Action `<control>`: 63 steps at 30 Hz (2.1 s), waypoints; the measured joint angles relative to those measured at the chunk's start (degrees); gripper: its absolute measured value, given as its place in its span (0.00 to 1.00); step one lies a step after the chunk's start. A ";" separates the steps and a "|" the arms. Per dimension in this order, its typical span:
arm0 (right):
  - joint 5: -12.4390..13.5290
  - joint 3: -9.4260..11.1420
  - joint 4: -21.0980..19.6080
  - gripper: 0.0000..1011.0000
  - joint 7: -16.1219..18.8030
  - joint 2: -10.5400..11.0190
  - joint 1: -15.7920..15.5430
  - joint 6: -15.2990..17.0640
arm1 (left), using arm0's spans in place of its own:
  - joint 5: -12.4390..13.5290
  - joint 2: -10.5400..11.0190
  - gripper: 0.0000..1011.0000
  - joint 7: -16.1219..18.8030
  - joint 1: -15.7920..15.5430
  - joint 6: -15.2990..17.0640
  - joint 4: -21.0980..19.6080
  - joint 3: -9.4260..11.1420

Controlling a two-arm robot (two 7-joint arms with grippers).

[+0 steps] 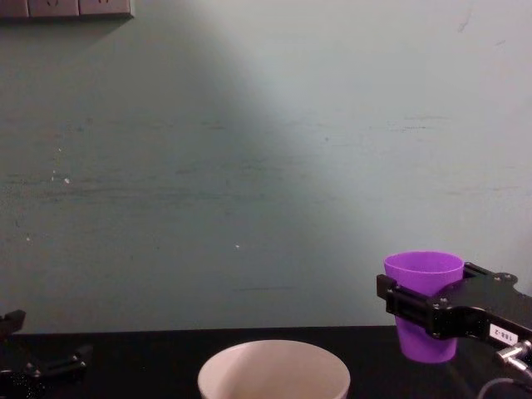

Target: Pick up the cup and pour the mung beans from the cup into the bowl.

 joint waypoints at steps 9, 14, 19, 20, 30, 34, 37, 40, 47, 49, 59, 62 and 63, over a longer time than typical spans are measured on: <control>0.00 0.00 0.00 0.73 0.00 0.00 0.00 0.00 | 0.00 0.00 0.99 0.00 0.00 0.00 0.00 0.00; 0.00 0.00 0.00 0.73 0.00 0.00 0.00 0.00 | 0.00 0.00 0.99 0.00 0.00 0.00 0.00 0.00; 0.00 0.00 0.00 0.73 -0.01 0.00 0.00 0.00 | 0.00 0.00 0.99 0.00 0.00 0.00 0.00 0.00; 0.00 0.00 0.00 0.73 -0.01 0.00 0.00 0.00 | 0.01 0.00 0.99 0.00 0.00 0.00 0.00 0.00; 0.00 0.00 0.00 0.73 -0.01 0.00 0.00 0.00 | 0.00 0.00 0.99 0.00 0.00 0.00 0.00 0.00; 0.00 0.00 0.00 0.73 -0.01 0.00 0.00 0.00 | 0.00 0.00 0.99 0.00 0.00 0.00 0.00 0.00; 0.00 0.00 0.00 0.73 -0.01 0.00 0.00 0.00 | 0.00 0.00 0.99 0.00 0.00 0.00 0.00 0.00; 0.00 0.00 0.00 0.73 0.00 0.00 0.00 0.00 | 0.00 0.00 0.99 0.00 0.00 0.00 0.00 0.00; 0.00 0.00 0.00 0.73 0.00 0.00 0.00 0.00 | 0.00 0.00 0.99 0.00 0.00 0.00 0.00 0.00; 0.00 0.00 0.00 0.73 0.00 0.00 0.00 0.00 | 0.00 0.00 0.99 0.00 0.00 0.00 0.00 0.00; 0.00 0.00 0.00 0.73 0.00 0.00 0.00 0.00 | 0.00 0.00 0.99 0.00 0.00 0.00 0.00 0.00; 0.00 0.00 0.00 0.73 0.00 0.00 0.00 0.00 | 0.00 0.00 0.99 0.00 0.00 0.00 0.00 0.00; 0.00 0.00 0.00 0.73 0.00 0.00 0.00 0.00 | 0.00 0.00 0.99 0.00 0.00 0.00 0.00 0.00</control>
